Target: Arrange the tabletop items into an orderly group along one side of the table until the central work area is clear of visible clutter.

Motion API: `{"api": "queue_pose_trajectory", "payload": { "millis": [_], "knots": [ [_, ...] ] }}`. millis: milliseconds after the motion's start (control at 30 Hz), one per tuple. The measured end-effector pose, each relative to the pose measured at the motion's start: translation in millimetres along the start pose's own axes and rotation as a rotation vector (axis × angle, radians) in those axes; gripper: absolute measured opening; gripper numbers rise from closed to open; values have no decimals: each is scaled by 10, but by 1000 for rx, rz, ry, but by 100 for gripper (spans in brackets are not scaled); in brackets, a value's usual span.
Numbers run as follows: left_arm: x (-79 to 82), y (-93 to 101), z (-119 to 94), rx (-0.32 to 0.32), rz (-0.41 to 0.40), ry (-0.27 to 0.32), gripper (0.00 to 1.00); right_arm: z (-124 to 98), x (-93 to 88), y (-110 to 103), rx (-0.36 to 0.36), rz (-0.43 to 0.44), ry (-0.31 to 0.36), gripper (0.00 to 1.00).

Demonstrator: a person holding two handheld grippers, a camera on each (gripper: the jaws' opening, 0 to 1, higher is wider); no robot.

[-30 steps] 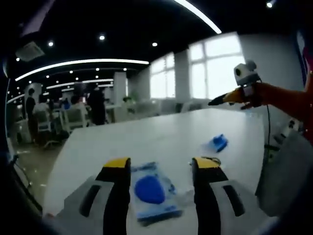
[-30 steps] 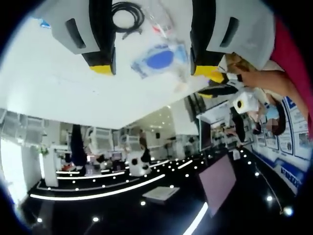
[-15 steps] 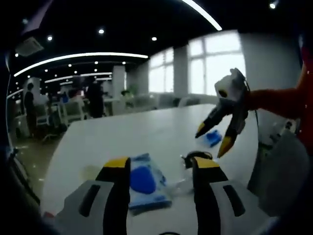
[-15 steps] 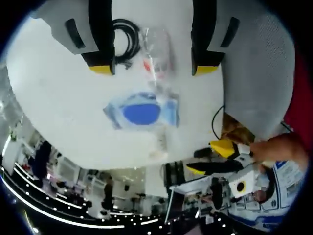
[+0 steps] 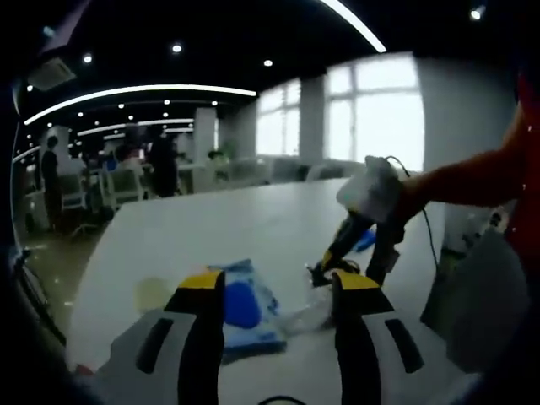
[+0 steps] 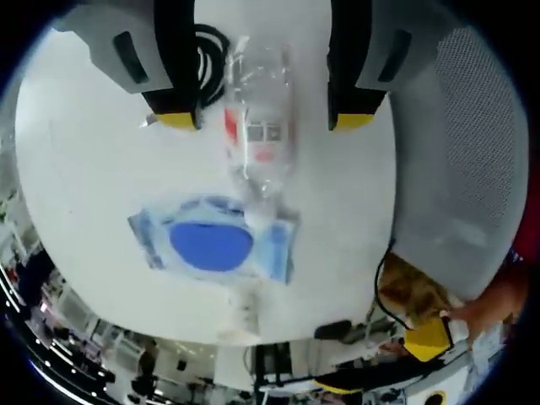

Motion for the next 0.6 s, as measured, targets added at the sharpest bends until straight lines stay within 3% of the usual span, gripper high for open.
{"api": "queue_pose_trajectory", "payload": {
  "millis": [300,600],
  "knots": [
    [-19,38,45,-20,-8,-16,47,166,-143,-14,29,2,-61,56],
    [-42,47,54,-26,-18,-25,45,289,-59,-6,30,29,-46,50]
  ]
}}
Point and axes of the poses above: the point that each gripper's makers call its tool centre point, and the gripper's own axes: z roughly forward along the fingers, y roughly to its right, x roughly out of its top, the point moved 5 cm from there along -z, roughly backward along the fingers, and after that the axes turned 13 degrees about -x, right-handed, at the moved point
